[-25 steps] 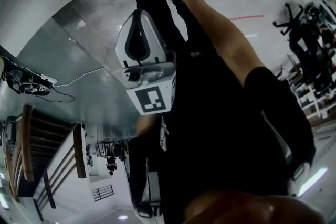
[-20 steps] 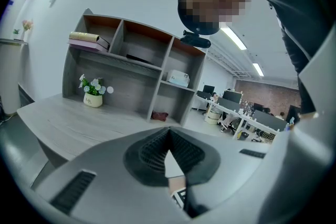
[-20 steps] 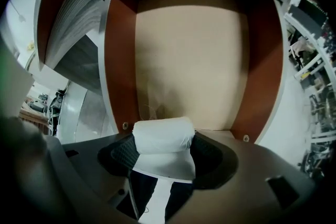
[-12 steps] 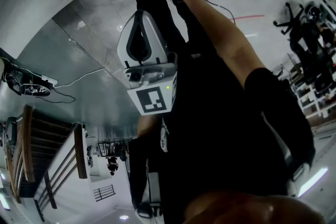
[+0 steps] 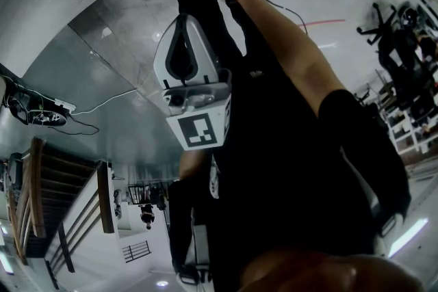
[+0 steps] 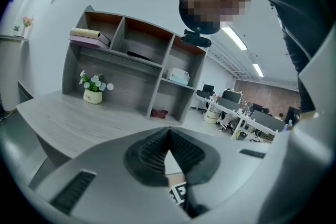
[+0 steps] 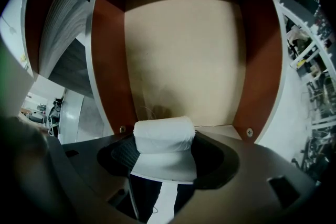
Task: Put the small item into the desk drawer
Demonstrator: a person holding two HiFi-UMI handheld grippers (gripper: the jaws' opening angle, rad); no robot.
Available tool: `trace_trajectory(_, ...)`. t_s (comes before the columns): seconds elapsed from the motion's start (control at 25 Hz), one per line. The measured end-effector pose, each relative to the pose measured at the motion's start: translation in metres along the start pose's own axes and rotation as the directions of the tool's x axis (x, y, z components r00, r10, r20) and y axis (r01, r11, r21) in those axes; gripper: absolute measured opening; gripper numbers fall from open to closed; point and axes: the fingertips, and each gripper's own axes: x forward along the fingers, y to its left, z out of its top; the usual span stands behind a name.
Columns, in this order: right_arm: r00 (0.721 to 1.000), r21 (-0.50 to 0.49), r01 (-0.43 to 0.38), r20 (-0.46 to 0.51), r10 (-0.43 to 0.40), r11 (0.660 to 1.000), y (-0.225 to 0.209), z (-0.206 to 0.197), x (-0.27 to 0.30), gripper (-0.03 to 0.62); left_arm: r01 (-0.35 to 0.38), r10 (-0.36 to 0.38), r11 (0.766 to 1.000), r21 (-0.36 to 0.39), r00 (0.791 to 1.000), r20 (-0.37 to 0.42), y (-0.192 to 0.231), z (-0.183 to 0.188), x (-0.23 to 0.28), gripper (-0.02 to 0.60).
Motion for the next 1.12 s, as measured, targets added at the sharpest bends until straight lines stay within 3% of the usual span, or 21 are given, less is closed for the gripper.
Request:
trace_trajectory(0.8,1.000,0.033,-0.009,0.002,0.008,0.999,0.001,0.003,-0.001,0.310,-0.005,0.005,1.000,-0.013,1.000,-0.002,0.000,-0.001,0.000,-0.011)
trace_trajectory(1.12,1.000,-0.008,-0.018,0.000,0.018,1.000,0.006,0.005,-0.010,0.308,-0.003,0.003,1.000,-0.011,1.000,0.007,-0.001,0.001,-0.002,-0.011)
